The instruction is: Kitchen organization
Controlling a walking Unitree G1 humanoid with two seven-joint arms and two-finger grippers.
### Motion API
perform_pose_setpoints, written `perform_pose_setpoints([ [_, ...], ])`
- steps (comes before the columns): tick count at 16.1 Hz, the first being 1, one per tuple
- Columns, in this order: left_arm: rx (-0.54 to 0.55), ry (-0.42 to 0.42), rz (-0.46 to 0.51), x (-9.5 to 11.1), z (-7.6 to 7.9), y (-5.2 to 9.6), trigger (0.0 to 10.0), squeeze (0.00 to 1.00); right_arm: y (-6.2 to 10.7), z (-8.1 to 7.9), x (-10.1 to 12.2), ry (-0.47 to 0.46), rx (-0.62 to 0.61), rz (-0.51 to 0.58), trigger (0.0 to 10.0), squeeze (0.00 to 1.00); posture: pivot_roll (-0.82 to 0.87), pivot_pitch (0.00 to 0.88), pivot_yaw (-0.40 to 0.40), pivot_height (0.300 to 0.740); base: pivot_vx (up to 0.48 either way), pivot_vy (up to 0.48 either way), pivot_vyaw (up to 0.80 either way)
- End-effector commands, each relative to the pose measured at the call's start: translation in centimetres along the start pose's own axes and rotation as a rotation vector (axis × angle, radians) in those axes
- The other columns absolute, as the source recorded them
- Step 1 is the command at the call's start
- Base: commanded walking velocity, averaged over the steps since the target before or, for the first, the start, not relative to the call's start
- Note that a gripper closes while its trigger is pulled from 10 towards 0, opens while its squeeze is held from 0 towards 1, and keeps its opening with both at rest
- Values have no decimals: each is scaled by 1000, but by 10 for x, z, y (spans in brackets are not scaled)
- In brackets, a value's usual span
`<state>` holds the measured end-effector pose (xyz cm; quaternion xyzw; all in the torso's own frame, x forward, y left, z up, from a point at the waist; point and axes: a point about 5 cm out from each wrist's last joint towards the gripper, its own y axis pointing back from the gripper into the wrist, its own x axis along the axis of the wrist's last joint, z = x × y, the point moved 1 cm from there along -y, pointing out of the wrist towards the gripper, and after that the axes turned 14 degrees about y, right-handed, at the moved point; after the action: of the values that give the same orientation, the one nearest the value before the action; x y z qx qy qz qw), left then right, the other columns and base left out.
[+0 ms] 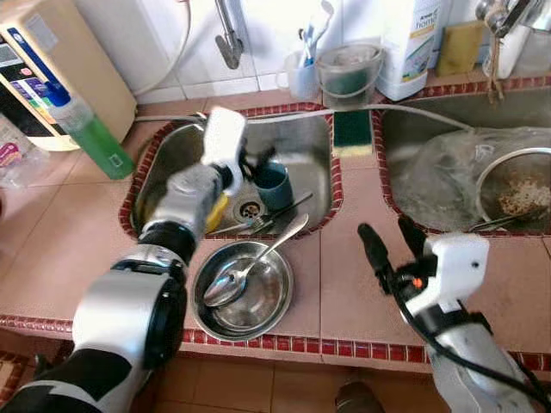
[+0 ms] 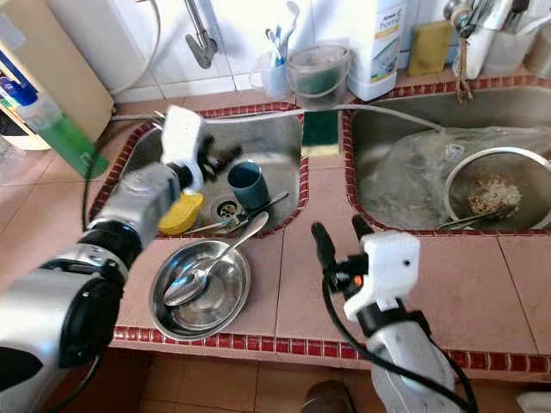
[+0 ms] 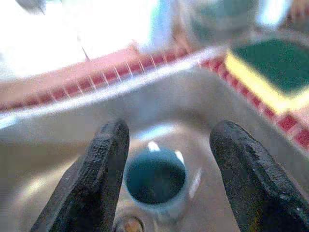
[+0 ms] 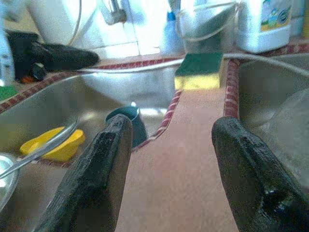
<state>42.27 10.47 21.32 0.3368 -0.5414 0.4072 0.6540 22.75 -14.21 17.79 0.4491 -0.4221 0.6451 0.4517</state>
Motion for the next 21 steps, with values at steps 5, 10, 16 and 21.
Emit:
perform_pose_setpoints([
  [5,47,16,110,7,-22,18,10000,0,-15,-3,-6,-1,10,19,10000,0,-349,83,174,740,0,0,0],
  [10,106,-6,171,8,-32,44,10000,0,-29,0,-13,22,7,25,10000,0,-306,62,143,740,0,0,0],
  [16,159,-10,162,-5,-38,77,10000,0,-40,1,-18,23,12,42,10000,0,-275,39,113,740,0,0,0],
  [21,192,17,154,-25,-31,100,10000,0,-47,-2,-21,25,47,55,10000,0,-265,6,87,740,0,0,0],
])
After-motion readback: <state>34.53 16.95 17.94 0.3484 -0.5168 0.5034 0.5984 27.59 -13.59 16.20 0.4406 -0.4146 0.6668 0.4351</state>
